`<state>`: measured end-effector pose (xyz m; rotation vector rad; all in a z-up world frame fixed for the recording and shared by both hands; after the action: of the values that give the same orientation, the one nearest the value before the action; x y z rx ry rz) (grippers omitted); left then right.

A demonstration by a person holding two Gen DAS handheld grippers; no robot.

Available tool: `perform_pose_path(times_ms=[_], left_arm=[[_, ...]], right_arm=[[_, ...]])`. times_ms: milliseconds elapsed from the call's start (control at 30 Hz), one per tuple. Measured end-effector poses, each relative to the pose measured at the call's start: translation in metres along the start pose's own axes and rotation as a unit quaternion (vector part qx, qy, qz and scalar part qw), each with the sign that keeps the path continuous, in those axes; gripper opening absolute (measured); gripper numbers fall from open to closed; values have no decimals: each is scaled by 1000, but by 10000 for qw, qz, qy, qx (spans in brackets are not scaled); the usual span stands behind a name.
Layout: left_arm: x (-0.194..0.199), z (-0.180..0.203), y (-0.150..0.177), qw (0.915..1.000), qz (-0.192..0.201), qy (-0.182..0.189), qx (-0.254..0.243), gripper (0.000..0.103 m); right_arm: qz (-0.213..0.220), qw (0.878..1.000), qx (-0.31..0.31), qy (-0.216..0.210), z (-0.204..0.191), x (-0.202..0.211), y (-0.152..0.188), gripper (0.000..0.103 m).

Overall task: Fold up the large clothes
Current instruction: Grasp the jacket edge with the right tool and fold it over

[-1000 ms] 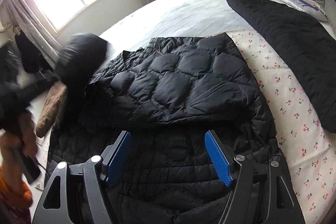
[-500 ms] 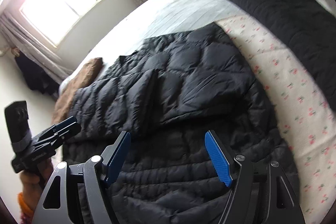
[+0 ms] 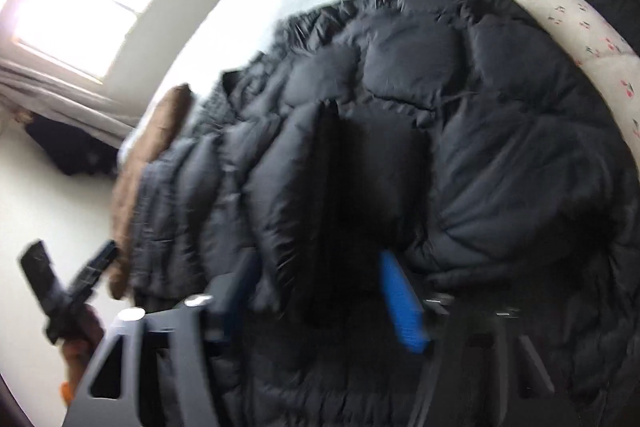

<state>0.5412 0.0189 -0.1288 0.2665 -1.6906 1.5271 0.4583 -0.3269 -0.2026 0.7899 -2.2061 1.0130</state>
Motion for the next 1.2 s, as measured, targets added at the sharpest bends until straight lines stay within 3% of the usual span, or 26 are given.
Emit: perform_pose_path(times_ms=[33,200,267,367,467,533,567,633,733,900,1033,1200], left_arm=[[-3,-2,-1,10000,7,19,23,56],[-23,-15,10,9987,126,9,501,56],[-34,-20,25,9976,14,-104,678,55],[-44,-23,45,9963,-99,-143,836,55],[-41,-21,49,9959,-98,-268,853,55],[-31,-21,45,9954,-172,-497,801,58],[-25,-20,43,9950,-194,-642,737,65],[-6,-21,39,9939,-97,-905,624,73],[37,-18,36,9942,82,-922,539,81],[93,-18,48,9930,-88,-1021,586,87],[144,-17,72,9925,-194,-685,998,93],[189,-12,107,9930,-204,-470,1060,94]], right_arm=[[-2,9999,137,11,-8,-3,-4,11],[739,9943,696,337,-36,9,-38,8],[940,9879,996,733,-38,10,-47,8],[693,9827,1289,1134,-30,-10,-43,8],[455,9787,1589,1218,-24,-26,-35,10],[428,9788,1582,1224,-21,-19,-33,18],[382,9806,1481,1226,-19,-13,-33,21],[305,9861,1267,1031,-19,6,-31,44],[497,9862,1353,812,-29,48,-26,63],[719,9837,1471,744,-29,124,0,71],[833,9831,1384,865,-15,177,24,74],[903,9846,1205,894,4,223,56,76]])
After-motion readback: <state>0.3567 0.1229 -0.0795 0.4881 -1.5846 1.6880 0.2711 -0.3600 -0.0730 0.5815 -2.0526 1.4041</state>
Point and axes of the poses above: each gripper's, at about its wrist camera, not at the fingertips, and x roughly against the way its jaws point, z to its right, y to its underside, the point moved 5 cm from there along -x, roughly the way its jaws point, and after that the axes turned 10 degrees about z, right-handed, at the moved point
